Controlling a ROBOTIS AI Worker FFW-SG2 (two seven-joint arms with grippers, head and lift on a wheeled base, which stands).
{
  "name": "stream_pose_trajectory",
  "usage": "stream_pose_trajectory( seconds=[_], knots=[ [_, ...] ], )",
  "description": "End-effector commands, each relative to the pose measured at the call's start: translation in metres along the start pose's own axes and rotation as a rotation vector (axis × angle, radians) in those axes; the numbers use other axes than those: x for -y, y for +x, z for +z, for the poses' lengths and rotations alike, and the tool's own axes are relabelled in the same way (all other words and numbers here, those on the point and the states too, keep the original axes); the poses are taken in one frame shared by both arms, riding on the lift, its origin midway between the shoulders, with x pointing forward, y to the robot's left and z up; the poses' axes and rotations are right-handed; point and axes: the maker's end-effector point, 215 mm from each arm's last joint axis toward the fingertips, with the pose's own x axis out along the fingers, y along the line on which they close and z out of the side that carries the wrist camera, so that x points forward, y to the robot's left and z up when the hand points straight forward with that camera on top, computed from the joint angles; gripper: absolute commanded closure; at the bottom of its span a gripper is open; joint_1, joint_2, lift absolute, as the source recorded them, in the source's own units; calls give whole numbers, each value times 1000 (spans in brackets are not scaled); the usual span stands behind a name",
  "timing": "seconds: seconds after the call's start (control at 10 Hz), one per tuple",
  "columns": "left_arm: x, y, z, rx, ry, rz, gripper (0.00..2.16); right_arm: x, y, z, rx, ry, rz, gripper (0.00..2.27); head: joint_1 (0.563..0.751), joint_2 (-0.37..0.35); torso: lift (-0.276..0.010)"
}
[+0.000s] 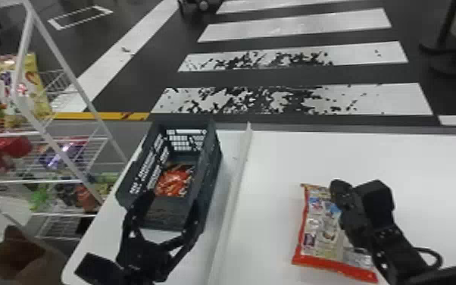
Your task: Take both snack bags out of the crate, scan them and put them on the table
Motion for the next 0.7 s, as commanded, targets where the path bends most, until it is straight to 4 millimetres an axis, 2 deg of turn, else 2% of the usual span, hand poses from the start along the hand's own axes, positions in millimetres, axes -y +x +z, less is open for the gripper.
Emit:
stream_pose_trajectory(
  seconds=[0.0,0.1,0.2,0.3,0.4,0.5,0.6],
  knots=[
    [0,-1,2,7,-2,1,144,3,-12,22,43,10,-15,2260,695,285,-92],
    [-2,-1,3,8,-2,4,144,13,-23,32,68,22,-40,2047,695,286,-92],
    [-2,-1,3,8,-2,4,147,29,-36,39,85,27,-76,1474,695,283,-92],
    [-1,-1,2,8,-3,3,147,51,-48,35,75,30,-116,620,695,269,-92],
    [-1,-1,2,8,-3,3,147,69,-59,30,65,35,-148,93,695,258,-92],
    [-1,-1,2,8,-3,3,147,88,-70,24,48,39,-182,43,695,232,-92],
    [-1,-1,2,6,-3,3,147,109,-82,9,0,35,-222,36,695,200,-92]
  ],
)
